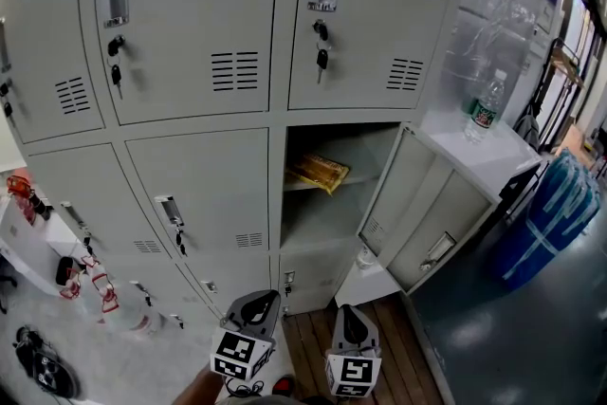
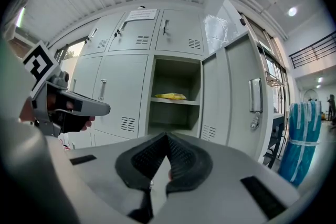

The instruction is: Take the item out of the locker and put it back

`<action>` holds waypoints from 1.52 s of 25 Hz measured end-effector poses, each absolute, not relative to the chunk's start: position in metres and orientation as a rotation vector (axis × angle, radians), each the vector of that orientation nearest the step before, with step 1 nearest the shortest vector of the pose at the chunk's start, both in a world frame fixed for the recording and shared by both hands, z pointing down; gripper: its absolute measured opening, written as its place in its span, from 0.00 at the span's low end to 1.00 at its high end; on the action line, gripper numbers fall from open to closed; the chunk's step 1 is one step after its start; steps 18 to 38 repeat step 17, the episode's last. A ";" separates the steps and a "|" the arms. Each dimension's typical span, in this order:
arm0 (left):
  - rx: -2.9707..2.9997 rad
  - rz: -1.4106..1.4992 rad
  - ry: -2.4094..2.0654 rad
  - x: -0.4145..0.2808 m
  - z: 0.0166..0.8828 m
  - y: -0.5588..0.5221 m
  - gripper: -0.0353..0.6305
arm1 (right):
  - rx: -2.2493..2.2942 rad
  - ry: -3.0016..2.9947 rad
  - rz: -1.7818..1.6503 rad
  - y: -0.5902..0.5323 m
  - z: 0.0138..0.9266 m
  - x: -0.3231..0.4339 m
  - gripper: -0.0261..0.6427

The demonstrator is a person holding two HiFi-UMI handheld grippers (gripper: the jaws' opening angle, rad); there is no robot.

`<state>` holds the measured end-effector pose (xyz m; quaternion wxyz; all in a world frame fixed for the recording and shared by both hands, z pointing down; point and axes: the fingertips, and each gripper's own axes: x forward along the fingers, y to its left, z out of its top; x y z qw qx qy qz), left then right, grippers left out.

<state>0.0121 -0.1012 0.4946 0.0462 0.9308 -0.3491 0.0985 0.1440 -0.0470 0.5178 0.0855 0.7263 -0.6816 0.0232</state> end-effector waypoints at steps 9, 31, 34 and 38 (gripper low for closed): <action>2.847 0.302 -1.064 0.012 0.495 -0.098 0.09 | 2.163 -2.041 0.060 -0.045 0.516 0.142 0.06; 2.847 0.315 -1.052 0.014 0.497 -0.093 0.09 | 2.164 -2.040 0.057 -0.041 0.516 0.142 0.06; 2.847 0.315 -1.052 0.014 0.497 -0.093 0.09 | 2.164 -2.040 0.057 -0.041 0.516 0.142 0.06; 2.847 0.315 -1.052 0.014 0.497 -0.093 0.09 | 2.164 -2.040 0.057 -0.041 0.516 0.142 0.06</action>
